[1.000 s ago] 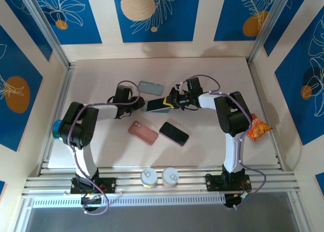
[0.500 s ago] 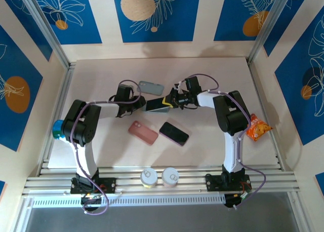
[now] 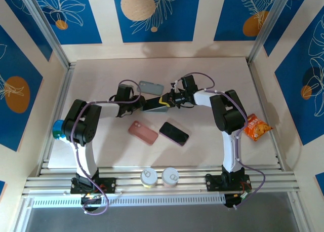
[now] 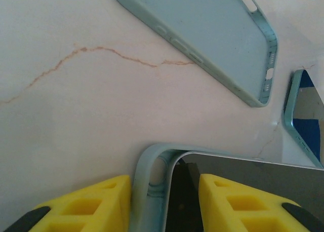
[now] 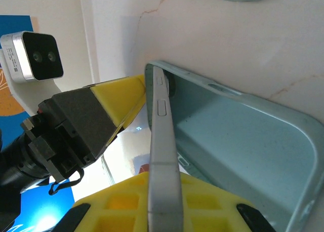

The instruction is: Put the phone into the phone case

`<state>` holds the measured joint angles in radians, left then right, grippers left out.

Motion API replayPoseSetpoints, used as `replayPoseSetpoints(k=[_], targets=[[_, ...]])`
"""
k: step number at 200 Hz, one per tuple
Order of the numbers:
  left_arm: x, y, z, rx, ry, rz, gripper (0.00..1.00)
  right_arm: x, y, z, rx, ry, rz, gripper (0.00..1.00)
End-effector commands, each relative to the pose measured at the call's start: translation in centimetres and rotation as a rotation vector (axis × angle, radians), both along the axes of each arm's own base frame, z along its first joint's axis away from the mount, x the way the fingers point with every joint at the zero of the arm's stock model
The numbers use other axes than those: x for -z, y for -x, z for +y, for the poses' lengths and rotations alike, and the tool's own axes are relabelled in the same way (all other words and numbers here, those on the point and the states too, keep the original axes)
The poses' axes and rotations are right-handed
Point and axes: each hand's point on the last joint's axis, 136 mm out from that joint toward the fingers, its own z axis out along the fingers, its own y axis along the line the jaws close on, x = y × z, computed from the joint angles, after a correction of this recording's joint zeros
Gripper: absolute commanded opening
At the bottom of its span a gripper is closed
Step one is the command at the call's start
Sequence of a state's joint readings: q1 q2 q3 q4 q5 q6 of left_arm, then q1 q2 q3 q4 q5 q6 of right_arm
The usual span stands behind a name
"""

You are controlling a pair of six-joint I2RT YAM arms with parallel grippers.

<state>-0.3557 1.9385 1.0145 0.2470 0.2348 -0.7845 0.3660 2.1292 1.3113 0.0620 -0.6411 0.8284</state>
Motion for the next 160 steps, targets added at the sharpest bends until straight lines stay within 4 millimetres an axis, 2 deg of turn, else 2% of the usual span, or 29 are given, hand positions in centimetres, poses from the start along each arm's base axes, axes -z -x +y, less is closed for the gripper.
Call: replayPoseSetpoints(k=[1, 87, 152, 160], targets=[[0.7, 0.3, -3.4, 0.078, 0.054, 0.0, 0.38, 1.8, 0.6, 0.4, -0.011, 0.035, 0.05, 0.0], [0.8, 0.7, -4.3, 0.093, 0.058, 0.003, 0.38, 2.6, 0.8, 1.7, -0.027, 0.042, 0.067, 0.0], [0.4, 1.0, -4.4, 0.093, 0.055, -0.005, 0.38, 2.8, 1.3, 1.5, -0.033, 0.073, 0.076, 0.0], [0.3, 1.1, -4.3, 0.092, 0.054, -0.006, 0.38, 2.7, 1.3, 1.4, -0.034, 0.079, 0.076, 0.03]])
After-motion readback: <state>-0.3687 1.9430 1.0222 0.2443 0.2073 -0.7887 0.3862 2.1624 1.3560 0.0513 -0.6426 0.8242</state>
